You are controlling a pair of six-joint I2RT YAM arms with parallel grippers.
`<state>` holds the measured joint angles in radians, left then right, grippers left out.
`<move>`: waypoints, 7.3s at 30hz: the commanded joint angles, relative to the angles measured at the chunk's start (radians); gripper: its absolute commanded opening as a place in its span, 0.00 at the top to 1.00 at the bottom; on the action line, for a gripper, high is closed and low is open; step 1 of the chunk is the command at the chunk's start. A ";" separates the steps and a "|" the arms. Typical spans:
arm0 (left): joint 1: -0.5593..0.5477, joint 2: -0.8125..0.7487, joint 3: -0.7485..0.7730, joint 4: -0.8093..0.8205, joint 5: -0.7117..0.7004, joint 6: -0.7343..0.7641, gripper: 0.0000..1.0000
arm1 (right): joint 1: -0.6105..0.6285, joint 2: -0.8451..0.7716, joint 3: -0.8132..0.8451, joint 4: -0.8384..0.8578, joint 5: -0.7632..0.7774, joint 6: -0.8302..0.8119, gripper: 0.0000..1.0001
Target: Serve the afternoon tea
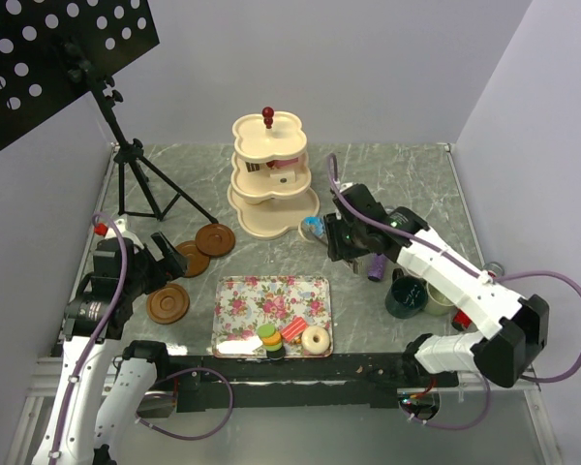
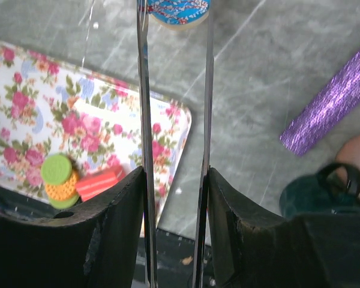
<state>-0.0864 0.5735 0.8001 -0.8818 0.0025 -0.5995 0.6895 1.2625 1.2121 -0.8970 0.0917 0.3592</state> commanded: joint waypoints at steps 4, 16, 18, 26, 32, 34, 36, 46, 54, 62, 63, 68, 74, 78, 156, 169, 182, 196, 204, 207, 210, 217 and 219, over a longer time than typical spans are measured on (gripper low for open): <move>0.002 -0.004 0.001 0.006 -0.030 -0.020 0.00 | -0.105 0.095 0.089 0.165 -0.052 -0.080 0.65; 0.007 0.002 -0.001 0.006 -0.029 -0.019 0.00 | -0.148 0.296 0.199 0.253 -0.066 -0.147 0.66; 0.008 0.002 -0.001 0.006 -0.030 -0.022 0.00 | -0.146 0.319 0.211 0.265 -0.061 -0.152 0.66; 0.017 0.017 -0.001 0.007 -0.018 -0.013 0.00 | -0.148 0.412 0.268 0.297 -0.058 -0.158 0.66; 0.027 0.023 -0.002 0.009 -0.012 -0.006 0.00 | -0.148 0.472 0.313 0.294 -0.038 -0.170 0.66; 0.031 0.026 -0.002 0.009 -0.012 -0.008 0.00 | -0.148 0.483 0.326 0.296 -0.035 -0.177 0.66; 0.034 0.029 -0.002 0.010 -0.012 -0.006 0.00 | -0.148 0.495 0.342 0.290 -0.030 -0.183 0.66; 0.053 0.031 -0.004 0.015 0.002 0.003 0.00 | -0.148 0.511 0.342 0.271 -0.018 -0.197 0.60; 0.060 0.029 -0.004 0.017 0.005 0.003 0.00 | -0.148 0.517 0.354 0.265 -0.027 -0.198 0.51; 0.060 0.026 -0.006 0.017 0.005 0.003 0.00 | -0.148 0.511 0.362 0.262 -0.030 -0.203 0.40; 0.062 0.026 -0.006 0.018 0.005 0.003 0.00 | -0.148 0.508 0.360 0.262 -0.030 -0.204 0.39; 0.063 0.026 -0.006 0.020 0.008 0.006 0.00 | -0.148 0.497 0.351 0.264 -0.032 -0.207 0.33; 0.062 0.022 -0.006 0.018 0.007 0.004 0.00 | -0.146 0.471 0.331 0.264 -0.032 -0.200 0.36; 0.063 0.014 -0.006 0.018 0.008 0.003 0.00 | -0.140 0.413 0.281 0.265 -0.029 -0.194 0.38; 0.065 0.042 -0.010 0.020 0.036 0.021 0.00 | 0.786 -0.101 -0.079 -0.269 0.129 0.396 0.30; 0.063 0.035 -0.012 0.018 0.030 0.018 0.00 | 0.794 -0.074 -0.068 -0.284 0.140 0.394 0.36; 0.063 0.048 -0.010 0.015 0.028 0.018 0.00 | 0.705 -0.098 -0.040 -0.264 0.198 0.388 0.63; 0.065 0.051 -0.010 0.017 0.027 0.017 0.00 | 0.541 -0.152 0.044 -0.212 0.189 0.250 0.67; 0.063 0.048 -0.012 0.020 0.036 0.020 0.00 | 0.417 -0.049 0.283 -0.160 0.190 0.072 0.67; 0.063 0.046 -0.012 0.018 0.033 0.020 0.00 | 0.355 0.017 0.361 -0.114 0.178 -0.012 0.67; 0.063 0.052 -0.012 0.018 0.033 0.018 0.00 | 0.299 0.092 0.460 -0.079 0.164 -0.084 0.67; 0.065 0.052 -0.012 0.017 0.027 0.017 0.00 | 0.196 0.284 0.673 -0.034 0.108 -0.190 0.68; 0.063 0.048 -0.012 0.015 0.024 0.012 0.00 | 0.171 0.330 0.720 -0.036 0.094 -0.197 0.68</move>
<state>-0.0265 0.6262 0.7891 -0.8810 0.0292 -0.5877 0.9031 1.5364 1.8236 -0.9890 0.2157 0.2348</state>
